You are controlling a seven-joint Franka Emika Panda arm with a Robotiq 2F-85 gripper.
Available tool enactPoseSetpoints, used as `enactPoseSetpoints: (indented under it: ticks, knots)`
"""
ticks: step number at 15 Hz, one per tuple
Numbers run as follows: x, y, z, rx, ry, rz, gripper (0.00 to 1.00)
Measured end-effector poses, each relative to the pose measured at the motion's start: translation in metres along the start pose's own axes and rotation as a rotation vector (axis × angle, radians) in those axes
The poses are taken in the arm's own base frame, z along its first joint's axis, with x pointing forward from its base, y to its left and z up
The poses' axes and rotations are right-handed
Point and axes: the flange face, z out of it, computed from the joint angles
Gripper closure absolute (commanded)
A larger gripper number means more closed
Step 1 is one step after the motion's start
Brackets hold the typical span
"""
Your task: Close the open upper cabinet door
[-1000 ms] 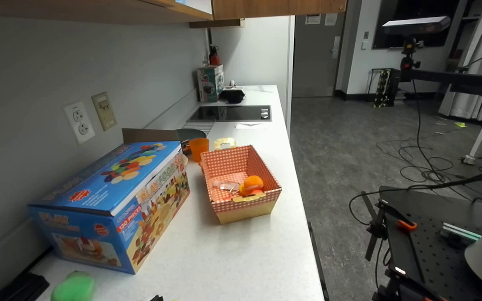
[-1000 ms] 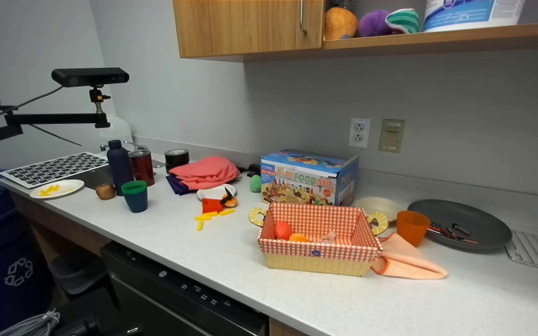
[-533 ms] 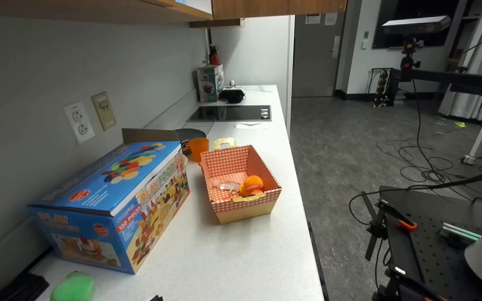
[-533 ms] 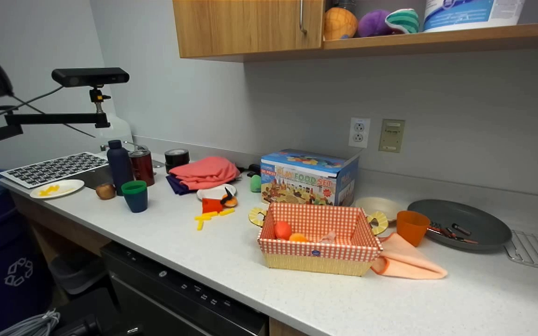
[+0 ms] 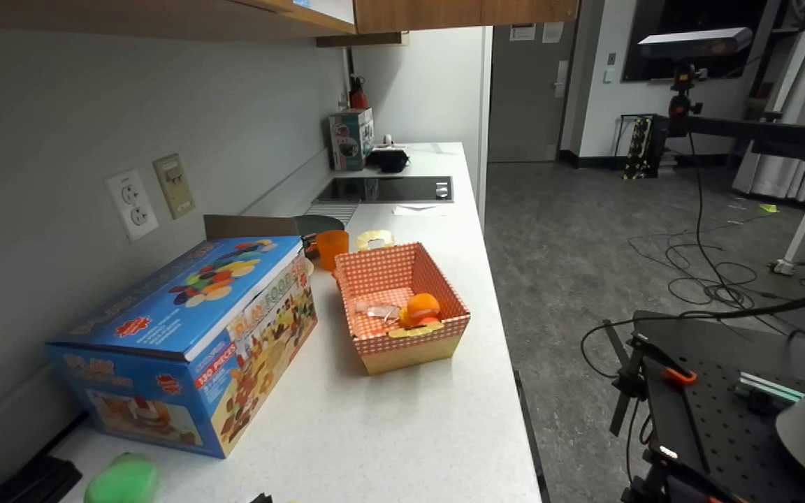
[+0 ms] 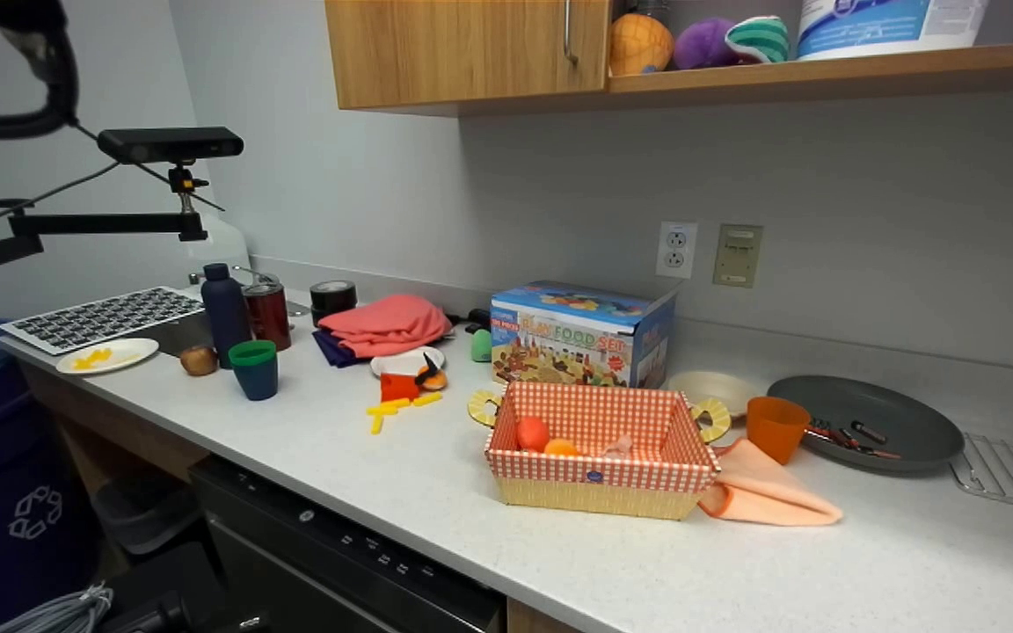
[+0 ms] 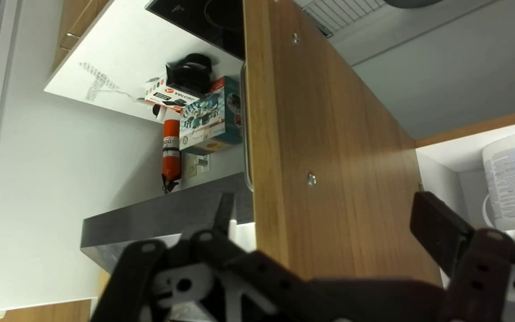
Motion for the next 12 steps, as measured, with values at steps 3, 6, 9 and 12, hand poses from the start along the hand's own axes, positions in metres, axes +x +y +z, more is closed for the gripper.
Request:
enactPoseSetpoints:
  ticks: [3,6,9,12]
  knots:
    - [0.011,0.003,0.008,-0.038,0.042,-0.037,0.00]
    - [0.014,0.010,0.018,-0.071,0.075,-0.045,0.00]
    - [0.009,0.011,0.032,-0.011,0.068,-0.067,0.00]
    - [0.007,0.000,0.042,0.095,0.050,-0.113,0.00]
